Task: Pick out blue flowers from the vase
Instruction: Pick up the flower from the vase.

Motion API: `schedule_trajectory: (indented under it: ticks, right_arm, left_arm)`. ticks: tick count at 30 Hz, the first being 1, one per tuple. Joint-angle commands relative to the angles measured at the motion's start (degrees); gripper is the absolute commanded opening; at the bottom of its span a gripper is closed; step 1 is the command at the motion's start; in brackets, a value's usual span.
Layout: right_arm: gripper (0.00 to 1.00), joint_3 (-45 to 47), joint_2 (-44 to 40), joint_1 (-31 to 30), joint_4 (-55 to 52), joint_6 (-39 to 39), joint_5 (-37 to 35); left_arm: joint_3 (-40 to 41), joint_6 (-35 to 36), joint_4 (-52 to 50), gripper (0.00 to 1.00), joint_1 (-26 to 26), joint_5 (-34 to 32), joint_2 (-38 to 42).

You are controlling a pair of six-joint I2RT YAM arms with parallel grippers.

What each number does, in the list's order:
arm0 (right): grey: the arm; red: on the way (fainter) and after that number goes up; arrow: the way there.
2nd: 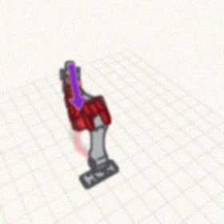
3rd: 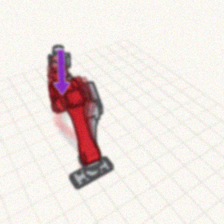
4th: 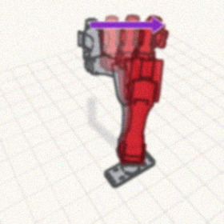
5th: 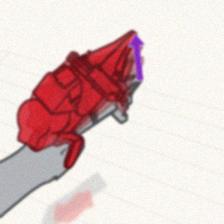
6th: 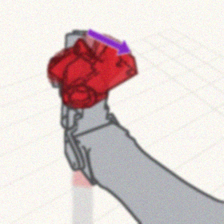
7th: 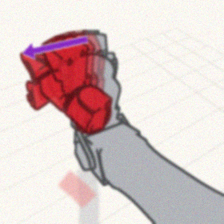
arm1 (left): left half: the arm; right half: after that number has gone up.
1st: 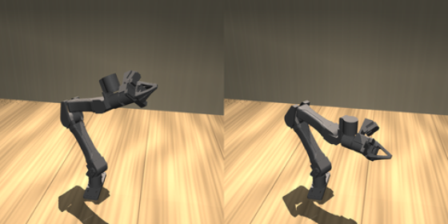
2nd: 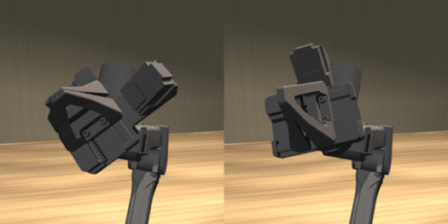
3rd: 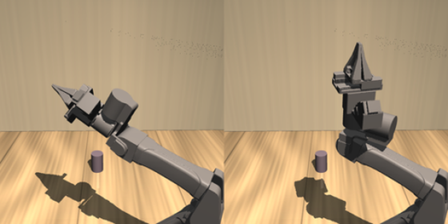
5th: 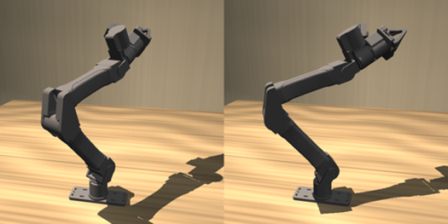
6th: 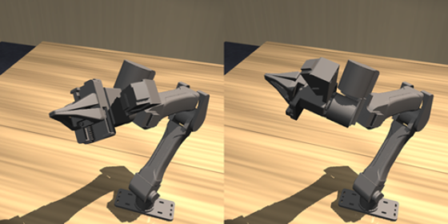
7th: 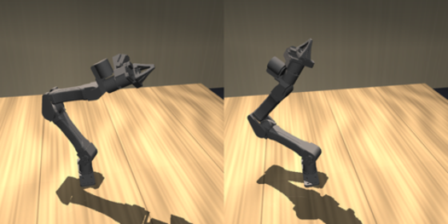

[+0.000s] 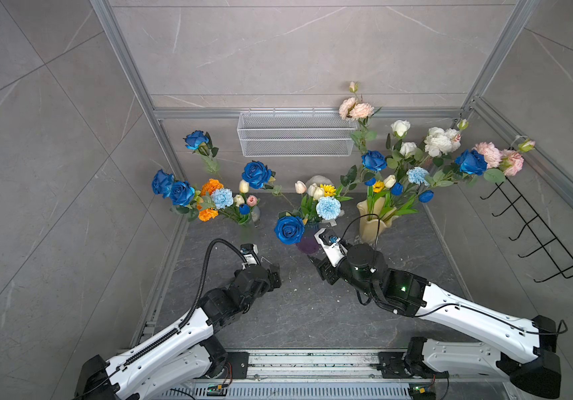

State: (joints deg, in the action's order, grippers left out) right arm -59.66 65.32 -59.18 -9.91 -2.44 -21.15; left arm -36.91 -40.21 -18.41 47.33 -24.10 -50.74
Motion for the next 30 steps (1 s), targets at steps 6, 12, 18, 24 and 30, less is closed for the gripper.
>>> schedule_trajectory:
  ticks: [6, 12, 18, 24, 30]
  right_arm:
    - [0.67, -2.76, 0.69, 2.98, 0.64, 8.32, -9.26]
    - [0.67, 4.80, -3.26, 15.95, 5.11, 22.53, 6.28]
    - [0.68, 4.88, 3.22, 22.41, 11.31, 27.90, 20.19]
    - [0.69, 5.45, 10.37, 26.90, 20.80, 35.09, 28.81]
    - [0.66, 3.38, 16.01, 28.68, 25.24, 37.47, 29.62]
  left_arm:
    - [-9.98, 15.62, 9.59, 0.93, 1.16, 12.31, -9.31]
    - [-11.51, 19.44, 11.88, 0.92, 1.80, 9.08, -8.85]
    - [-14.60, 23.17, 15.24, 0.92, 1.97, 7.88, -10.66]
    - [-18.09, 26.58, 18.84, 0.91, 2.24, 6.98, -14.47]
    - [-19.11, 29.38, 23.03, 0.90, 2.24, 3.86, -16.22]
